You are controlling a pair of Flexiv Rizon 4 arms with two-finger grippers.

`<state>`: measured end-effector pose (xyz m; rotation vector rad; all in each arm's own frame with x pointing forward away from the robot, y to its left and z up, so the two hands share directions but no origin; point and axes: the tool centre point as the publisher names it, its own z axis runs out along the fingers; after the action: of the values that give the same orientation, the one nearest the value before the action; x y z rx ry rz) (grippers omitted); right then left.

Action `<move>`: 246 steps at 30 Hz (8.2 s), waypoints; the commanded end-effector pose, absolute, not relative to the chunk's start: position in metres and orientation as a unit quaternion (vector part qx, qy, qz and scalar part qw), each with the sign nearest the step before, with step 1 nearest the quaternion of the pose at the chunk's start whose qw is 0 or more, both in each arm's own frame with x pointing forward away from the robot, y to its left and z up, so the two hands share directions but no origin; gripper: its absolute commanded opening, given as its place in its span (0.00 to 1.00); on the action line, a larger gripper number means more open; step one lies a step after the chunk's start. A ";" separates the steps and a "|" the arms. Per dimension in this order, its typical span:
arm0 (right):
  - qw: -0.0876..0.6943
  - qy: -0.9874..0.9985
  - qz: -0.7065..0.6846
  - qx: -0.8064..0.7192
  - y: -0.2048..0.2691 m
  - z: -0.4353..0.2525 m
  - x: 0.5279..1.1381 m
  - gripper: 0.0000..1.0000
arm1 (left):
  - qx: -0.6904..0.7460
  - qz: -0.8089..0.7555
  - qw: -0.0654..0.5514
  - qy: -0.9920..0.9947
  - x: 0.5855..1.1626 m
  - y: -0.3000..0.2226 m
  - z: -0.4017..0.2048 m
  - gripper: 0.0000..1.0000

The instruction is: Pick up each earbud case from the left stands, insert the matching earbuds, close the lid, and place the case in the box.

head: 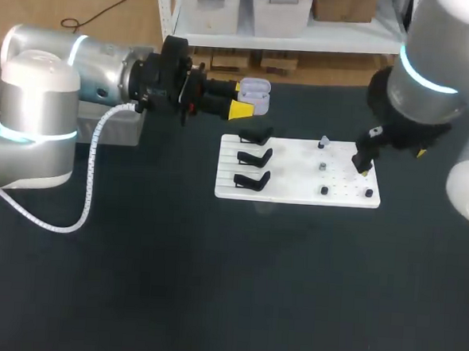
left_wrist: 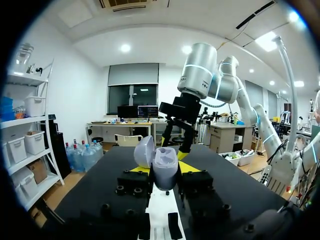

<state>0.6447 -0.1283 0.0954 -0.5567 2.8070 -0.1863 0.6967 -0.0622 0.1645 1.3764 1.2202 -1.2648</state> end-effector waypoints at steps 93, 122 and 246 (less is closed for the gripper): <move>0.086 0.961 -0.079 -0.250 -0.139 0.016 0.709 0.40 | 0.554 -0.509 0.441 0.491 0.696 -0.062 0.164 0.00; 0.085 0.959 -0.075 -0.258 -0.136 0.018 0.707 0.00 | 0.554 -0.509 0.441 0.491 0.696 -0.062 0.164 0.00; -0.039 0.987 -0.040 0.153 0.017 0.217 0.635 0.00 | 0.552 -0.509 0.460 0.474 0.661 -0.107 0.138 0.00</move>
<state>0.6334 0.0136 0.2169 0.4930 3.1773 -0.1137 0.6632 -0.1081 0.1387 1.3601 1.1662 -1.2557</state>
